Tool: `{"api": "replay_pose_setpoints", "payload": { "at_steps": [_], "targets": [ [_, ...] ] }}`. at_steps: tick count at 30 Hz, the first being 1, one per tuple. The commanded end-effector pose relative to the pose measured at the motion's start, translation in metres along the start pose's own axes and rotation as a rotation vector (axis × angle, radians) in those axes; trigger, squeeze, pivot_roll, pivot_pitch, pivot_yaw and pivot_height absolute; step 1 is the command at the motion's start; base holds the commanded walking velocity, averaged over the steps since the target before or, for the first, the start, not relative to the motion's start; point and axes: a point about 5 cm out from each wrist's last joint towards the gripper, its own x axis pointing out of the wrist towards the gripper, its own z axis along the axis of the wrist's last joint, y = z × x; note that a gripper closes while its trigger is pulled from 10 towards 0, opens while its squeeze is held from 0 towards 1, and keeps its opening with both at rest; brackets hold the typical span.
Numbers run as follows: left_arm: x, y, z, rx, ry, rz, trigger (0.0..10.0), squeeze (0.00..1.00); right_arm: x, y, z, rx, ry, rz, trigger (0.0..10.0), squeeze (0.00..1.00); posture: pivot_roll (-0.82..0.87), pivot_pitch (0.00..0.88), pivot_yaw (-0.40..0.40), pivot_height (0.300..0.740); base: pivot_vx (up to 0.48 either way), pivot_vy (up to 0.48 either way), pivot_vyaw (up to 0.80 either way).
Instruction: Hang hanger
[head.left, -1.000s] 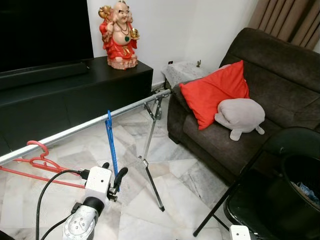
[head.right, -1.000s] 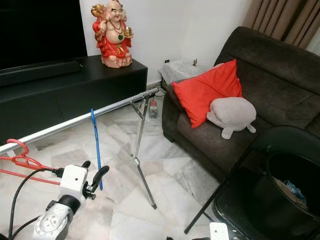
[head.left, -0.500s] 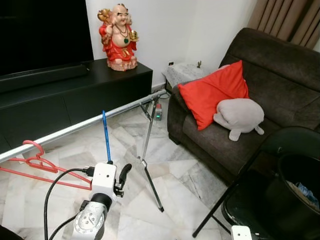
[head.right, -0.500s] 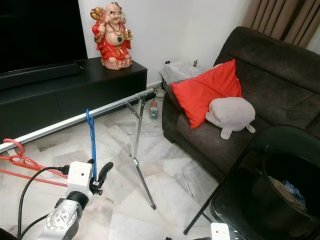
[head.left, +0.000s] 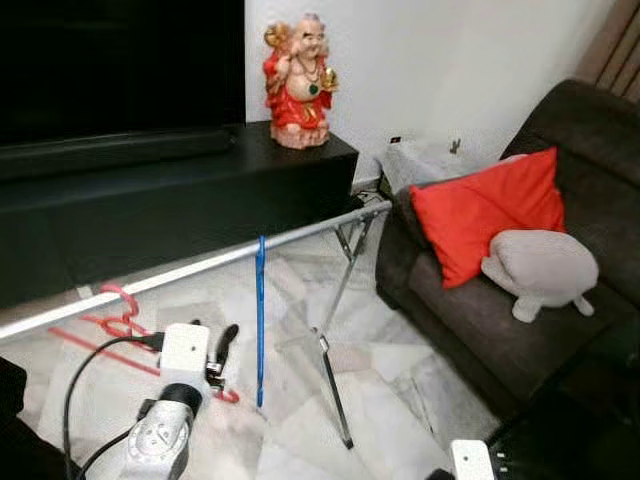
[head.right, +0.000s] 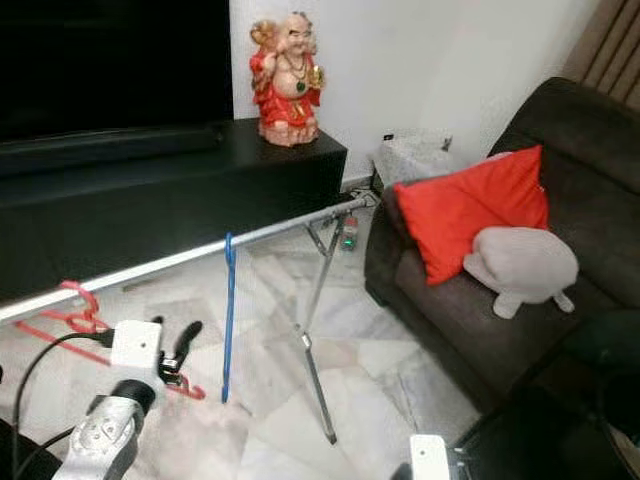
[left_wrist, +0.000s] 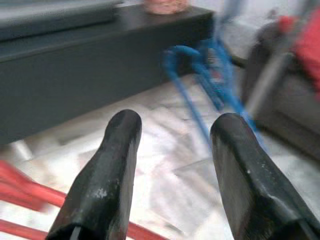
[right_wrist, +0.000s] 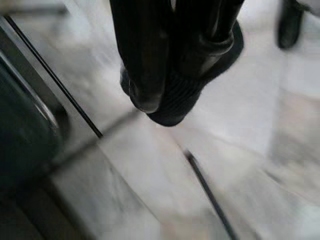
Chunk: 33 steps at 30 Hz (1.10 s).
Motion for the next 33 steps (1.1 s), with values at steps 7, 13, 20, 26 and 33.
{"api": "replay_pose_setpoints", "payload": {
  "at_steps": [7, 13, 20, 26, 33],
  "targets": [
    [0.001, -0.022, 0.000, -0.029, 0.021, -0.101, 10.0, 0.00, -0.003, -0.016, -0.005, 0.001, 0.010, -0.039, 10.0, 0.00, 0.21, 0.000, -0.114, 0.740, 0.135, 0.000, 0.00],
    [0.000, -0.024, -0.005, 0.046, 0.080, -0.143, 10.0, 0.00, -0.003, -0.016, -0.005, -0.002, 0.012, -0.042, 10.0, 0.00, 0.21, 0.000, -0.119, 0.740, 0.000, 0.000, 0.00],
    [0.019, -0.026, 0.011, 0.100, 0.092, -0.097, 10.0, 0.00, -0.002, -0.017, -0.003, -0.004, 0.009, -0.041, 10.0, 0.00, 0.20, 0.000, -0.127, 0.740, 0.000, 0.000, 0.00],
    [0.021, -0.020, 0.021, 0.076, 0.109, 0.003, 10.0, 0.00, -0.002, -0.019, -0.002, -0.019, 0.010, -0.044, 10.0, 0.00, 0.21, 0.000, -0.150, 0.740, 0.000, 0.000, 0.00],
    [0.021, -0.009, 0.014, 0.095, 0.208, 0.094, 10.0, 0.00, -0.002, -0.021, -0.001, -0.032, 0.014, -0.045, 10.0, 0.00, 0.20, 0.000, -0.169, 0.740, 0.000, 0.000, 0.00]
  ]
}}
